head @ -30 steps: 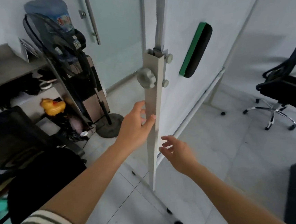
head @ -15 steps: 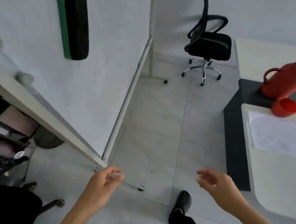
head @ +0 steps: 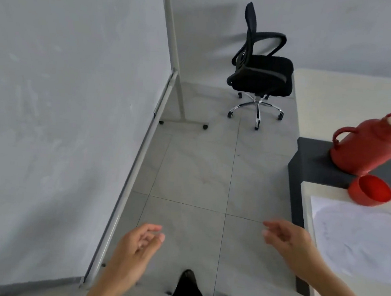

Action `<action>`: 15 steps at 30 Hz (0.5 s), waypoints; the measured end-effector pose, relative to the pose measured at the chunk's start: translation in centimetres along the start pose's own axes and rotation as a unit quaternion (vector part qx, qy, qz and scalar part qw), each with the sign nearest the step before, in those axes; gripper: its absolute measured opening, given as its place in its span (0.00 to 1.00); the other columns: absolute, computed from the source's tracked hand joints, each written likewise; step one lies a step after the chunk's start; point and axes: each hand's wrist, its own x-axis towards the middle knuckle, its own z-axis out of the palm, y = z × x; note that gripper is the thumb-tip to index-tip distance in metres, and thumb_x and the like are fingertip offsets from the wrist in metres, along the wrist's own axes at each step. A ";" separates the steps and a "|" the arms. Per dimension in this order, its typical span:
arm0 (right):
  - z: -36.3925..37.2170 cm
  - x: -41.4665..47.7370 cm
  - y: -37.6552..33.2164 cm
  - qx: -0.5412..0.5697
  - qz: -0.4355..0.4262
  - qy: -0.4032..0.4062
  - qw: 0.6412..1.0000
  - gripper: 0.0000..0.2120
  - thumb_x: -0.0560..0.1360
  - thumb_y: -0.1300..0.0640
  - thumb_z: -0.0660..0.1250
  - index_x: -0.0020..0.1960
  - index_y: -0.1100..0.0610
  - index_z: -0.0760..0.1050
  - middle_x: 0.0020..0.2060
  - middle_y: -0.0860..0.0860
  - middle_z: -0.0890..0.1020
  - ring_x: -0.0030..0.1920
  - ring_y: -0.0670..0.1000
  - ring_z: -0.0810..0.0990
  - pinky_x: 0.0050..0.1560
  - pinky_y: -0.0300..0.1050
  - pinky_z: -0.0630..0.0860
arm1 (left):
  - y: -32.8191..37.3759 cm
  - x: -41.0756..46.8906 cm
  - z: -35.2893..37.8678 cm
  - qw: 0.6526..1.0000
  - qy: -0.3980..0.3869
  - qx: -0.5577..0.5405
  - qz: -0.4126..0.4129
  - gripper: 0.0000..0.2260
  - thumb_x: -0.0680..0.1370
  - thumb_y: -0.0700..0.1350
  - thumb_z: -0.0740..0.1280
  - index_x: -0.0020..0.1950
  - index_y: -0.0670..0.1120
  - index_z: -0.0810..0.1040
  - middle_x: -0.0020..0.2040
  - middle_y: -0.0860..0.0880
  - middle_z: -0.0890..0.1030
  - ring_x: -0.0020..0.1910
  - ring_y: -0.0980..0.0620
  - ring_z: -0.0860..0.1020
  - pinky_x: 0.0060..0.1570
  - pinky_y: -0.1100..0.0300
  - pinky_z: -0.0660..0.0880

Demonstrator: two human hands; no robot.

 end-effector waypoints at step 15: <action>-8.4 29.8 -15.3 0.042 -0.008 0.035 0.998 0.08 0.73 0.54 0.72 0.47 0.42 0.79 0.38 0.45 0.85 0.41 0.42 0.83 0.50 0.46 0.80 | 16.7 33.7 -8.1 0.998 0.022 -0.021 0.048 0.03 0.76 0.47 0.68 0.49 0.53 0.80 0.44 0.48 0.86 0.43 0.55 0.84 0.49 0.55 0.79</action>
